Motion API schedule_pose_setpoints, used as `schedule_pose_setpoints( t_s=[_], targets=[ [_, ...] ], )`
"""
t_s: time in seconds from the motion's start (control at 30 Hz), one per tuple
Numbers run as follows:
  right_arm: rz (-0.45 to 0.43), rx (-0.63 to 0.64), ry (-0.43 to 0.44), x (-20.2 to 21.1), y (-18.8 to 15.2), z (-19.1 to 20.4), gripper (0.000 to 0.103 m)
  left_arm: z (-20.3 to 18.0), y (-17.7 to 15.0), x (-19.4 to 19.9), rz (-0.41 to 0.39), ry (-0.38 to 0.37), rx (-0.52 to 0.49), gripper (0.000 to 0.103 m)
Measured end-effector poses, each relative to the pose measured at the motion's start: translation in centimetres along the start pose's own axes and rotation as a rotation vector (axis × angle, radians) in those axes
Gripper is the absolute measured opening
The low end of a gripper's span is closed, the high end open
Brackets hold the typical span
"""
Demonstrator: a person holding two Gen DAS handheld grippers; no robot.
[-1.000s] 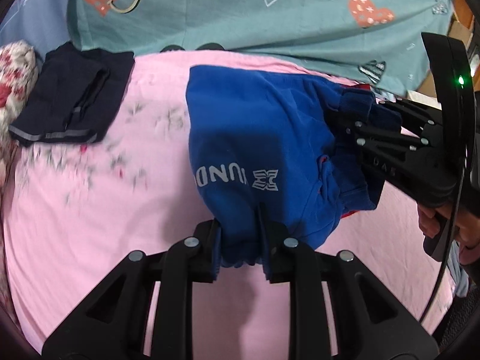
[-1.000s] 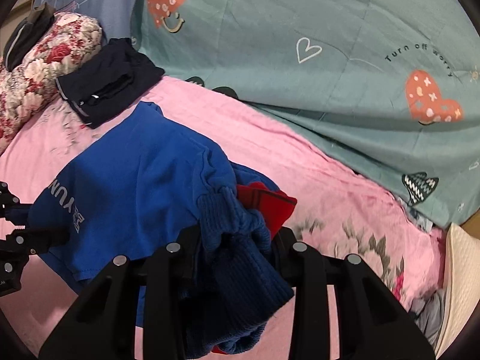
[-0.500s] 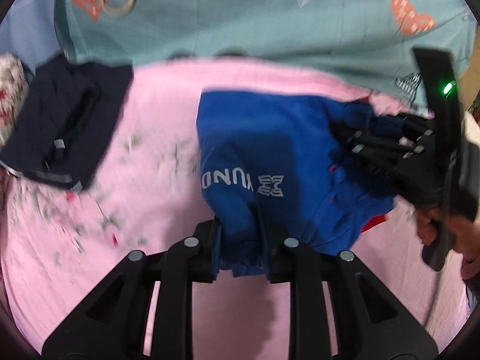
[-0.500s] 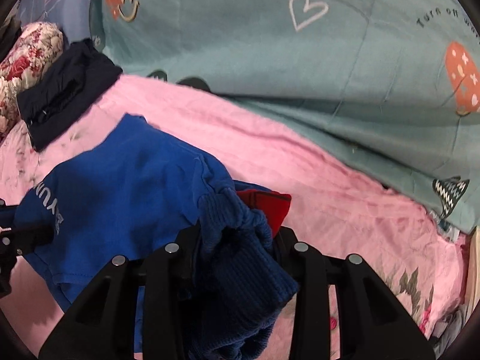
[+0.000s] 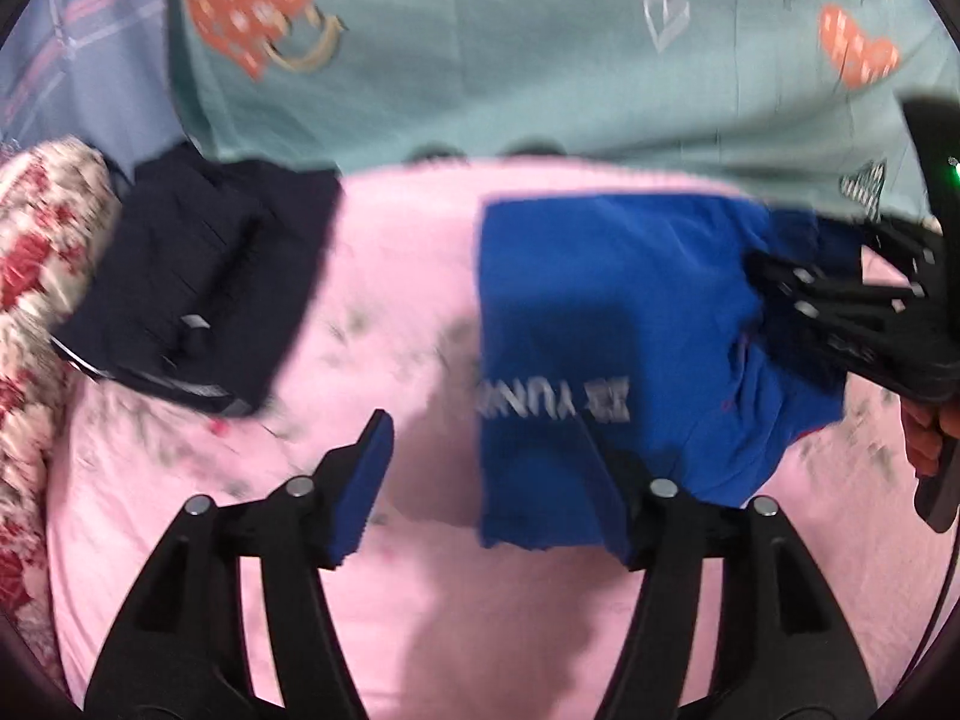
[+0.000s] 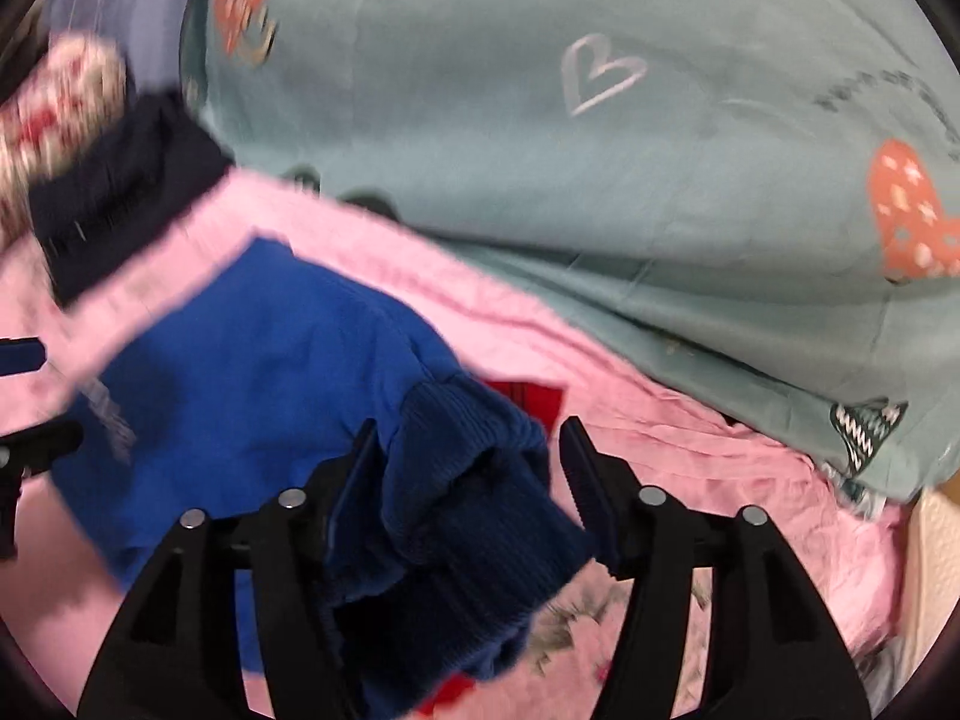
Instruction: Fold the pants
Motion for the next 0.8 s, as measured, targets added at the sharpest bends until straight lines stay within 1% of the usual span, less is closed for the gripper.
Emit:
schedule_pose_setpoints(
  t_s=[0.03,0.1,0.13,0.17,0.2,0.23,0.27,0.3,0.37,0.4,0.43,0.47,0.5,0.53,0.57,0.6,0.63,0.67,0.7,0.73,0.8],
  targets=[
    [-0.020,-0.034,0.024,1.6,0.1,-0.9,0.061,0.6,0.6,1.1,-0.035,0.004,0.037,0.068],
    [-0.074,-0.101,0.069,4.3,0.1,-2.0,0.062,1.7,2.0,2.4,-0.079,-0.020,0.082,0.069],
    [-0.114,-0.143,0.088,6.0,0.4,-2.7,0.063,1.7,2.8,2.7,-0.084,-0.050,0.105,0.069],
    [-0.128,-0.154,0.100,6.5,0.7,-2.9,0.064,1.4,3.6,2.4,-0.078,-0.087,0.114,0.069],
    [-0.136,-0.160,0.114,6.9,1.0,-2.8,0.064,0.9,4.2,2.1,-0.073,-0.118,0.112,0.069],
    [-0.127,-0.148,0.104,6.8,1.8,-2.6,0.064,0.0,4.7,1.4,-0.071,-0.133,0.089,0.069],
    [-0.127,-0.136,0.086,6.9,2.0,-2.3,0.064,-1.0,4.9,0.6,-0.064,-0.122,0.061,0.069],
    [-0.129,-0.128,0.090,7.0,2.2,-2.2,0.064,-1.8,5.1,-0.2,-0.053,-0.113,0.039,0.069],
    [-0.129,-0.161,0.199,6.8,2.6,-2.0,0.062,-3.2,4.8,-2.6,0.003,-0.133,0.009,0.069],
    [-0.120,-0.181,0.255,6.5,2.6,-1.9,0.056,-3.6,4.5,-3.6,0.030,-0.145,0.003,0.069],
    [-0.098,-0.188,0.288,5.5,2.6,-1.7,0.053,-4.1,3.8,-4.6,0.066,-0.140,-0.007,0.069],
    [-0.051,-0.205,0.329,4.0,2.4,-1.5,0.047,-4.5,3.2,-5.4,0.087,-0.125,-0.019,0.069],
    [0.002,-0.225,0.345,2.1,1.7,-1.3,0.042,-4.7,2.8,-6.0,0.096,-0.107,-0.033,0.070],
    [0.051,-0.236,0.351,0.7,1.1,-1.3,0.042,-4.8,2.5,-6.6,0.101,-0.092,-0.049,0.070],
    [0.109,-0.244,0.333,-1.0,0.1,-1.4,0.035,-4.9,2.4,-6.9,0.102,-0.090,-0.055,0.071],
    [0.170,-0.257,0.293,-3.1,-1.4,-1.8,0.032,-4.9,2.3,-7.1,0.102,-0.095,-0.058,0.072],
    [0.167,-0.276,0.309,-3.8,-2.5,-2.4,0.032,-5.0,2.3,-7.2,0.111,-0.103,-0.067,0.072],
    [0.126,-0.310,0.352,-3.6,-3.3,-3.2,0.031,-5.0,2.3,-7.3,0.113,-0.100,-0.076,0.073],
    [0.123,-0.340,0.372,-3.5,-3.5,-3.8,0.030,-5.1,2.3,-7.3,0.110,-0.101,-0.083,0.073],
    [0.124,-0.346,0.373,-3.5,-3.5,-3.9,0.030,-5.2,2.3,-7.5,0.110,-0.099,-0.087,0.073],
    [0.139,-0.316,0.351,-3.3,-3.0,-3.4,0.030,-5.3,2.2,-7.6,0.113,-0.096,-0.086,0.074]
  ],
)
Point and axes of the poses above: each gripper's, at about its wrist camera, not at the fingertips, and x roughly against the way its jaws point, z to its left, y to its top, the point moved 1 cm from there along -x, roughly the way its jaws point, and after that the axes turned 4 degrees about z, right-handed, at the moved point
